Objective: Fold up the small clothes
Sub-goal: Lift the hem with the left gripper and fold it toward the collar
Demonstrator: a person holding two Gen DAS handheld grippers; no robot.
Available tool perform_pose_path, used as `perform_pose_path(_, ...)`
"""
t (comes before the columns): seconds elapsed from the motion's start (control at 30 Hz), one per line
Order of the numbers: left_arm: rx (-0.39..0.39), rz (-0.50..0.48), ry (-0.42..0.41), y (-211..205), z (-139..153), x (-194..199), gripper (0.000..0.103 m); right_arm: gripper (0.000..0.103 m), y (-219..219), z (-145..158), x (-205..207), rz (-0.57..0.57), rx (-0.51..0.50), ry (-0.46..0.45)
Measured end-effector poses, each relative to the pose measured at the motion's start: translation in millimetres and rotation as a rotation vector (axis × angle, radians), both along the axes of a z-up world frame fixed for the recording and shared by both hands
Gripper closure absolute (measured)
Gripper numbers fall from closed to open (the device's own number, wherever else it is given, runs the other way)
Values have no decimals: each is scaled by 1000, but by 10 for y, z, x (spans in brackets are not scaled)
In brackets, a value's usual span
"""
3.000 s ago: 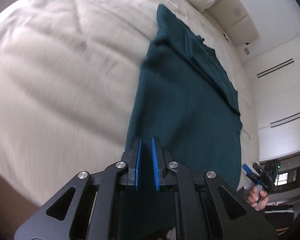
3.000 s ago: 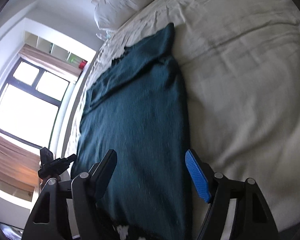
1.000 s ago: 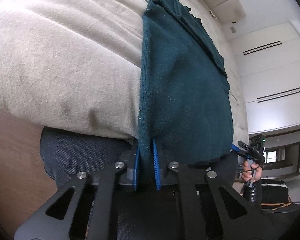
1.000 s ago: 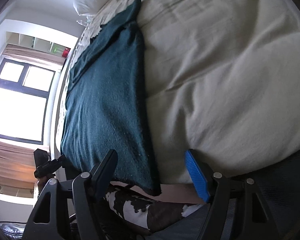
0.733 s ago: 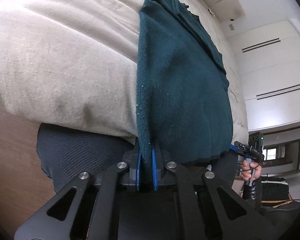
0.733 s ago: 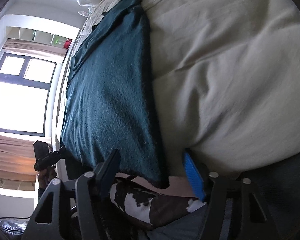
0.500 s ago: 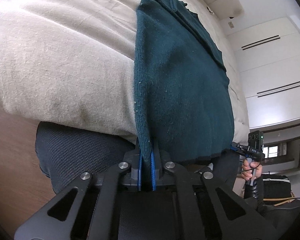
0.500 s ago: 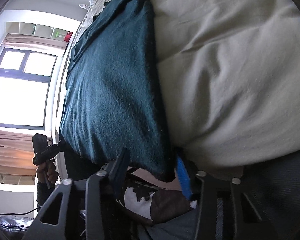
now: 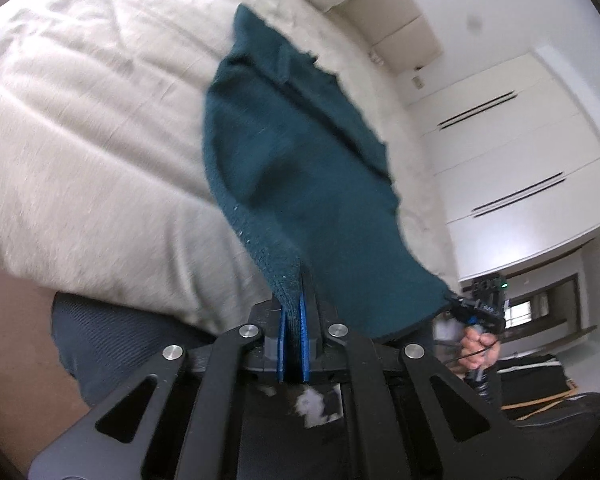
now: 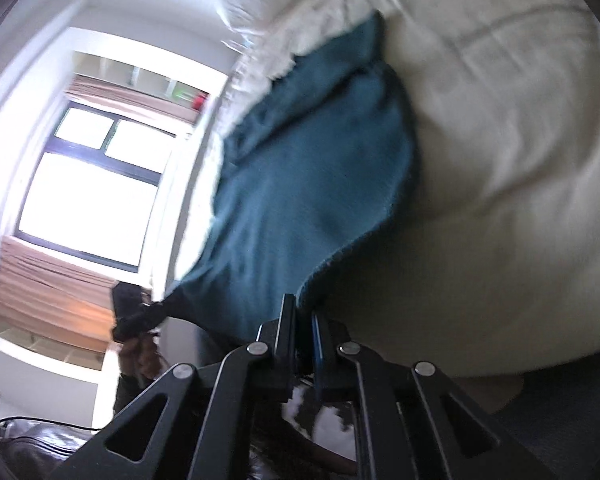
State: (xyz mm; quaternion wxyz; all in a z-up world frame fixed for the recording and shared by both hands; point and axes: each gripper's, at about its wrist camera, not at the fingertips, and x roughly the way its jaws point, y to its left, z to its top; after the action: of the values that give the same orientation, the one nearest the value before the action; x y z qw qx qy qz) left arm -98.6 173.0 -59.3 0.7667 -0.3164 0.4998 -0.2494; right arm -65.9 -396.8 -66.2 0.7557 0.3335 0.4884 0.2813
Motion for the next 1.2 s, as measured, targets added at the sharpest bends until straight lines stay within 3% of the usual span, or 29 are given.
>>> perform_pose_path(0.13, -48, 5, -33, 10, 128, 48, 99, 95, 37, 188, 71, 0, 38, -57)
perform_pose_path(0.27, -146, 25, -57, 30, 212, 172, 99, 95, 99, 315, 264, 10, 55, -97)
perform_pose_path(0.47, -296, 124, -79, 224, 308, 606, 99, 95, 79, 472, 743, -30, 85, -138)
perform_pose_path(0.8, -328, 220, -99, 340, 462, 1755, 99, 95, -91, 580, 1709, -162, 114, -149)
perform_pose_path(1.2, -279, 263, -41, 247, 202, 3111, 99, 95, -256, 215, 2891, -285, 93, -51)
